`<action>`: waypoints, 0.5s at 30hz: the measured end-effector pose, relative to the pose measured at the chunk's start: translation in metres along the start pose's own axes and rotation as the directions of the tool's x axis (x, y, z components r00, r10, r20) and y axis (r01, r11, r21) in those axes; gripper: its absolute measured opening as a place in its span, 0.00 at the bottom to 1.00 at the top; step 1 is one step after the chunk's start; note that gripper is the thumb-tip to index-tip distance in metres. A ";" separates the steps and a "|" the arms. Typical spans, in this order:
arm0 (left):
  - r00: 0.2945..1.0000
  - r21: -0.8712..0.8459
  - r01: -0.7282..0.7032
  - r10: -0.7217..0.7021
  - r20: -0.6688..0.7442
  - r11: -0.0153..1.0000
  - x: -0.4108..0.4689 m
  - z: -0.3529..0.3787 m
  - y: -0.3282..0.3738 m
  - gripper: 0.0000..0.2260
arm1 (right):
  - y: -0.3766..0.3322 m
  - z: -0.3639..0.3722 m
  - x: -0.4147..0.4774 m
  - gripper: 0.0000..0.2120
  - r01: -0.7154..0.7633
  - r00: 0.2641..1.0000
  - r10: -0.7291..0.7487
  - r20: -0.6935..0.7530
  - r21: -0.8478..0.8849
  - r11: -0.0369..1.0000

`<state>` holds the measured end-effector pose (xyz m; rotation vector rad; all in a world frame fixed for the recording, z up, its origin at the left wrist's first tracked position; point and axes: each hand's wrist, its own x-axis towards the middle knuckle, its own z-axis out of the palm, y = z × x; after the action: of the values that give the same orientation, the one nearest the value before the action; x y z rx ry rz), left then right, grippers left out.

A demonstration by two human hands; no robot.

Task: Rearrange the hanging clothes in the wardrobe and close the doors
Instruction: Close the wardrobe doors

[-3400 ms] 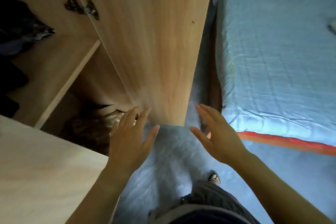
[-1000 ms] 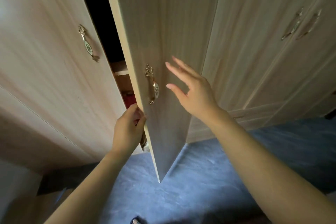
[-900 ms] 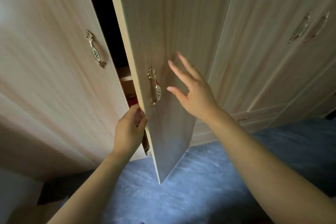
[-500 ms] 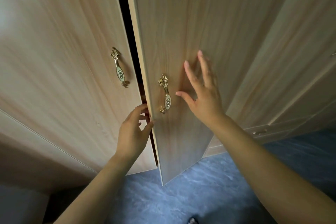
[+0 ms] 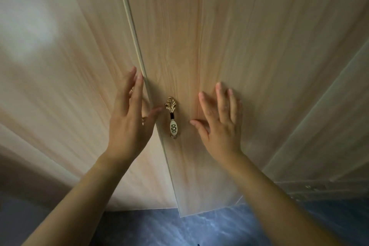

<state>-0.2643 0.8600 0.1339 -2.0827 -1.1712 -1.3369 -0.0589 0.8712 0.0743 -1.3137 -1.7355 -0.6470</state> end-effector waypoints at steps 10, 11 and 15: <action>0.993 0.157 -0.114 0.109 0.038 0.981 0.015 0.020 -0.025 0.21 | 0.003 0.029 0.011 0.32 -0.022 1.000 0.022 -0.001 -0.036 0.999; 0.992 0.165 -0.121 0.115 0.042 0.979 0.016 0.022 -0.028 0.21 | 0.003 0.031 0.013 0.32 -0.032 0.999 0.031 -0.004 -0.044 0.999; 0.993 0.182 -0.119 0.119 0.012 0.976 0.022 0.024 -0.031 0.19 | -0.001 0.035 0.019 0.32 -0.063 0.998 0.063 -0.005 -0.072 0.995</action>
<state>-0.2725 0.9039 0.1386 -1.9888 -1.1065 -1.1297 -0.0727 0.9080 0.0727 -1.4114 -1.6749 -0.6809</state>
